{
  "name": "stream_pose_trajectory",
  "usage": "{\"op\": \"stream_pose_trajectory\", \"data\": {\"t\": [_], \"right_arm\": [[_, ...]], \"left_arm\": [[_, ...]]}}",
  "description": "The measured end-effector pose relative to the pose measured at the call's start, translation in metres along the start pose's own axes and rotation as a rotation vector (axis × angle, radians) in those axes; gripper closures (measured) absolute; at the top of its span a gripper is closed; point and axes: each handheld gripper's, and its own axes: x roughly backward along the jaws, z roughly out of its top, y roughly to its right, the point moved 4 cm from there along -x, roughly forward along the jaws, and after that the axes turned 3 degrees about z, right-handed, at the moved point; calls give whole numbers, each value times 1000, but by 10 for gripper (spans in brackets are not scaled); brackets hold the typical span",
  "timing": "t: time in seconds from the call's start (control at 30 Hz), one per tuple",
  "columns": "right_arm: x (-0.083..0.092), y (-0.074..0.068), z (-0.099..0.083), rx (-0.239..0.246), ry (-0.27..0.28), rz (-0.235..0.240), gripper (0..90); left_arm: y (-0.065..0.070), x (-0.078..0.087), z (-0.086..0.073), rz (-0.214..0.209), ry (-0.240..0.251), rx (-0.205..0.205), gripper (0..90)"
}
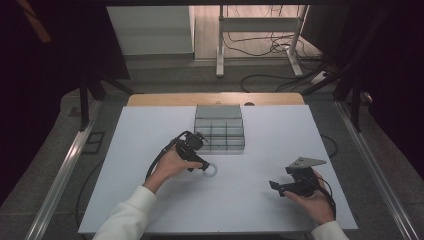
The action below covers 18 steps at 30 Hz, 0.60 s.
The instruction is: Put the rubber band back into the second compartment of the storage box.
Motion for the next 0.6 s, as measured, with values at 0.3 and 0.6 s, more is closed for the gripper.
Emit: {"op": "stream_pose_trajectory", "data": {"t": [0.3, 0.6], "right_arm": [[-1, 0, 0, -1, -2, 0, 140], [-1, 0, 0, 0, -3, -2, 140]], "left_arm": [[5, -14, 1, -20, -29, -21, 186], [9, -22, 1, -23, -48, -30, 289]]}}
